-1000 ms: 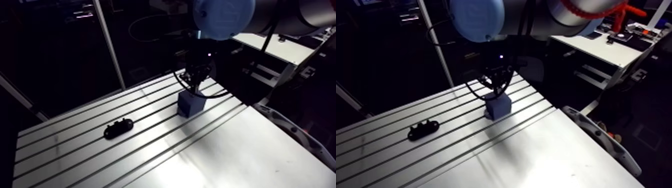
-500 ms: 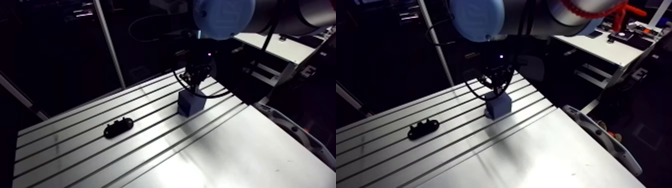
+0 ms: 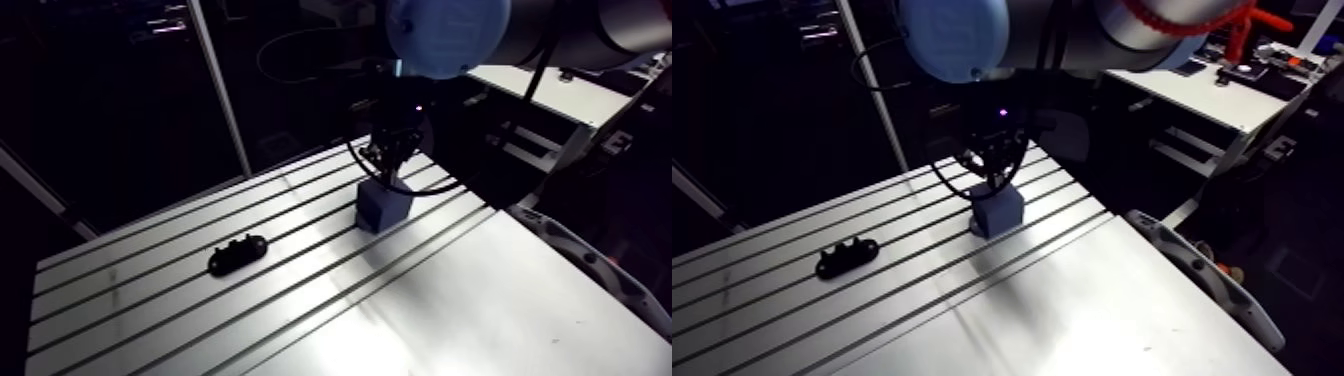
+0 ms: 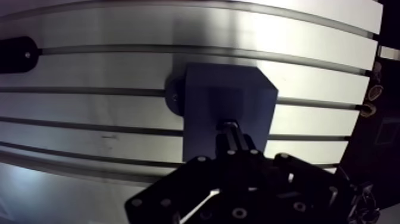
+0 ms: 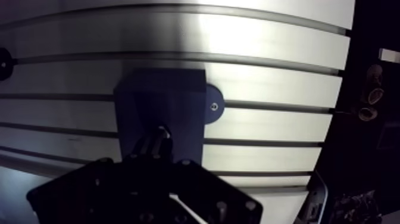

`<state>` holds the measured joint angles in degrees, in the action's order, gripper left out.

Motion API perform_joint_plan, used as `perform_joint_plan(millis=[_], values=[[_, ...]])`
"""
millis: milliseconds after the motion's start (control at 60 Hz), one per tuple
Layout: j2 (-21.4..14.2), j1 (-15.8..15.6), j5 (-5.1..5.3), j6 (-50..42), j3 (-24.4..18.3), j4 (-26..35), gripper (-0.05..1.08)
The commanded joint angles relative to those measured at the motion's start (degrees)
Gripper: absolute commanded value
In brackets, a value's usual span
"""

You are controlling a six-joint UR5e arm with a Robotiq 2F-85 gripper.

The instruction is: Pick up the M10 bolt and insert it into the hex recess until seated.

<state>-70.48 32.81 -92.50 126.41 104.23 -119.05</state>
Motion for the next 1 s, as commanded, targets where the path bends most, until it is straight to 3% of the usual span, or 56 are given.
perform_joint_plan(millis=[17,1000], values=[[0.0,0.0,0.00,0.0,0.1,0.0,1.08],[0.4,0.1,0.26,0.1,0.4,-1.1,1.08]])
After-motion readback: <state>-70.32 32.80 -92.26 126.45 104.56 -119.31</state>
